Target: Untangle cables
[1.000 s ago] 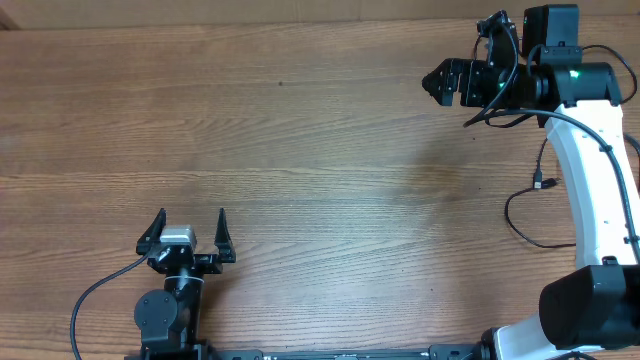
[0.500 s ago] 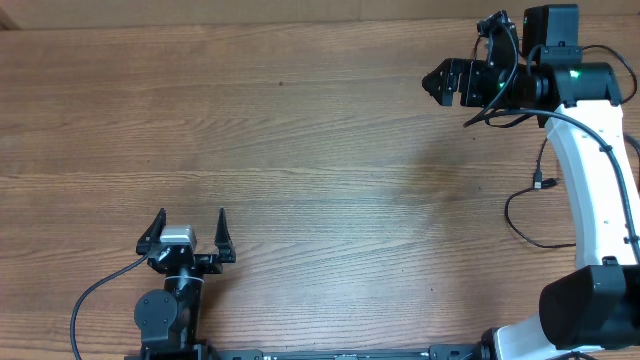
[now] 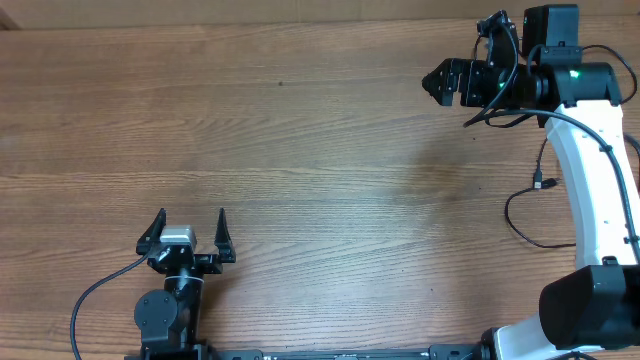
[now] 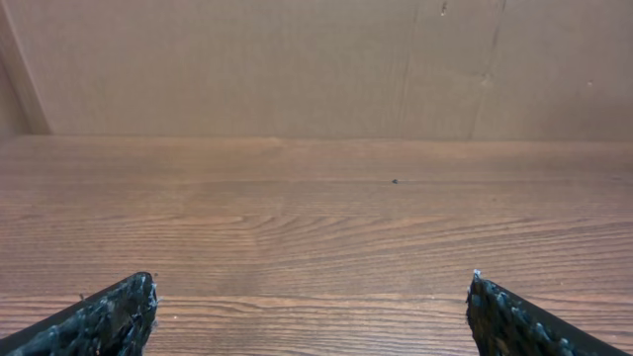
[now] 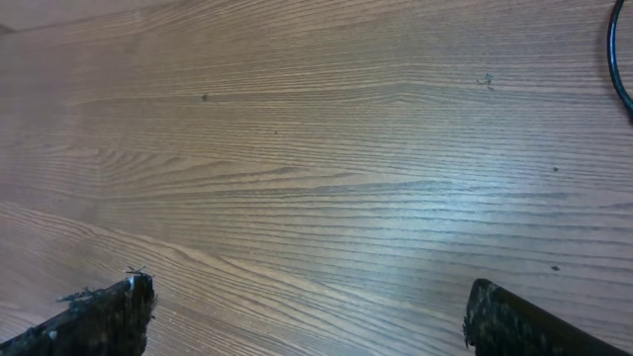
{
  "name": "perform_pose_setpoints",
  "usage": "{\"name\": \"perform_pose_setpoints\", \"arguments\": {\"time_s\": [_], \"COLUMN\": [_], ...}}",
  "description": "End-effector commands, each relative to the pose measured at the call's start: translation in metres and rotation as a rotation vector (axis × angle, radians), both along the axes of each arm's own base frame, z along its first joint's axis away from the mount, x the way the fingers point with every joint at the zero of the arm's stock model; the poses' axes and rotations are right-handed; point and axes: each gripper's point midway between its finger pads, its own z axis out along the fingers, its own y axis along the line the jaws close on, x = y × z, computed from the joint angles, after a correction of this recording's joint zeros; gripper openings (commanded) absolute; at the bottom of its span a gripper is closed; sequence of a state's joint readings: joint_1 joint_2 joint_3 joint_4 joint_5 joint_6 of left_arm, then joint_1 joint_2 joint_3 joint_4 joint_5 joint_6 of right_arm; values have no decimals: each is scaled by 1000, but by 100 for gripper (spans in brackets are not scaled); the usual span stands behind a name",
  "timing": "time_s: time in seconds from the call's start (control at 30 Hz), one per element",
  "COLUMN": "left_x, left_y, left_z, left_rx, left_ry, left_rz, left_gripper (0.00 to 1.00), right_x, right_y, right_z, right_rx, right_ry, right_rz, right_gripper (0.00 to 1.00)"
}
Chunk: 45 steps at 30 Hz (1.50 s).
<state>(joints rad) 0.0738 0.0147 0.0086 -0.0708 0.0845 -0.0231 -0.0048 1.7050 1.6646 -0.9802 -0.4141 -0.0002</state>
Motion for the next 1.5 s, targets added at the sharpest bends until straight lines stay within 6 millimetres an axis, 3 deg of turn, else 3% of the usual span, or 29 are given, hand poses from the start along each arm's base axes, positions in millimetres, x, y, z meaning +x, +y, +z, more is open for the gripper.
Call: {"name": "perform_pose_setpoints", "arguments": {"time_s": [0.0,0.23,0.4,0.77,1.2,1.47], "left_x": [0,0,0,0,0,0], "left_y": [2,2,2,2,2,2], "left_z": [0,0,0,0,0,0], "left_rx": [18,18,18,18,18,18], "left_ry": [-5,-5,-5,-5,-5,-5], "left_rz": [12,12,12,12,12,12], "left_gripper": [100,100,100,100,100,100], "right_x": [4,2,-7,-41,-98,-141], "right_y": [0,-3,2,17,16,12], "right_z": [11,12,24,50,48,14], "right_rx": [-6,-23,-23,-57,-31,-38], "right_ry": [-35,-34,-56,-301,-713,-854], "right_rz": [5,-6,6,27,18,22], "right_gripper": [100,100,100,100,100,100]}}
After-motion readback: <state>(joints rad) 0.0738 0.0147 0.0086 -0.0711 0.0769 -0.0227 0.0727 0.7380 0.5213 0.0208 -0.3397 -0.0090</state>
